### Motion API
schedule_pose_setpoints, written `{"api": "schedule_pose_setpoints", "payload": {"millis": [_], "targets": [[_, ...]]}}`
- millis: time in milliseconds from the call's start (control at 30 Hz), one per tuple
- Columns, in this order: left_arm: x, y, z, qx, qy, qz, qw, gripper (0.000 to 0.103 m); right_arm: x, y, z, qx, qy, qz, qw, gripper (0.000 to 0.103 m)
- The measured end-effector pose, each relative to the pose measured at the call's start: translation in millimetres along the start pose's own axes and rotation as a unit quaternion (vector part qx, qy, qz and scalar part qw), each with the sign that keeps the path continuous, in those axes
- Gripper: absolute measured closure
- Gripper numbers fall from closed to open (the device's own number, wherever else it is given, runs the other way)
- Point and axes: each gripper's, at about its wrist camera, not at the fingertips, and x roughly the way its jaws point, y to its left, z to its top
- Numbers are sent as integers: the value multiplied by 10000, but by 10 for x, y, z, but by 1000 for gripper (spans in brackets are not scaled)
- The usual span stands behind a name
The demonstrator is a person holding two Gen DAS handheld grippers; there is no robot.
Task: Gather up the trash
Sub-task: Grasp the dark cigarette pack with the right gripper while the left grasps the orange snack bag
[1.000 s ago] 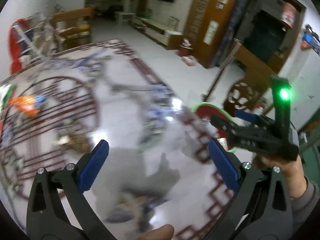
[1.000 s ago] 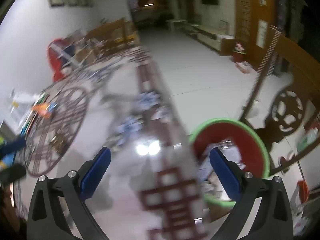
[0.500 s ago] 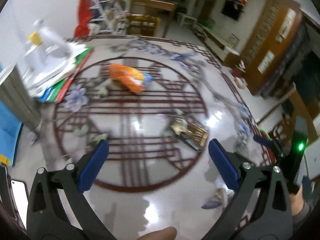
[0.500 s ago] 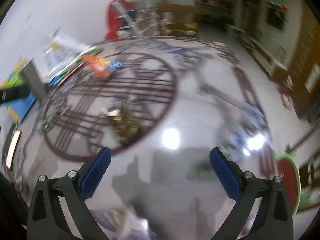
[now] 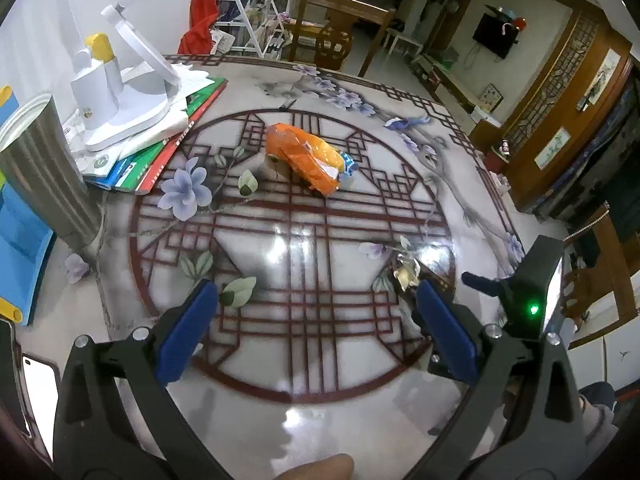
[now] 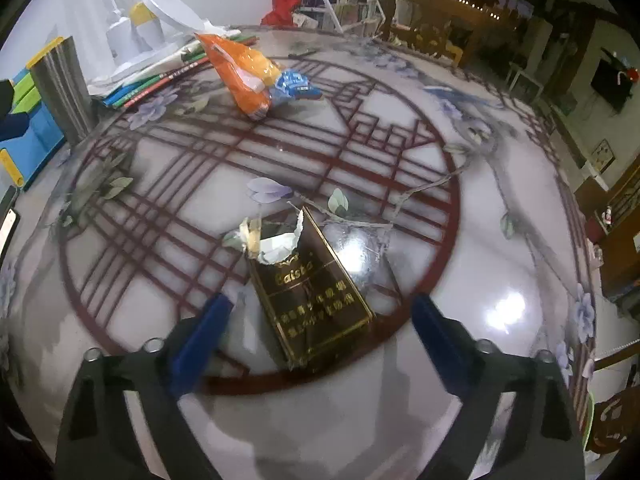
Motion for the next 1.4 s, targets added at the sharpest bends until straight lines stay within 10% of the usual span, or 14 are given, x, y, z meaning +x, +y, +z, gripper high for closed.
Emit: {"api": "schedule_pose_setpoints", "payload": {"millis": [67, 267, 1300, 1400], "targets": [[58, -18, 42, 25, 36, 34, 10000, 6, 70, -29, 22, -10, 89, -12, 10000, 45], [347, -98, 174, 89, 205, 38, 9997, 6, 76, -183, 73, 199, -14, -37, 9998, 56], [1853, 158, 859, -1693, 412, 224, 9844, 6, -303, -1821, -158, 1535, -281, -696, 9853, 57], [1868, 90, 889, -1468, 366, 350, 9879, 20, -291, -1883, -172, 1604, -270, -716, 9841, 57]]}}
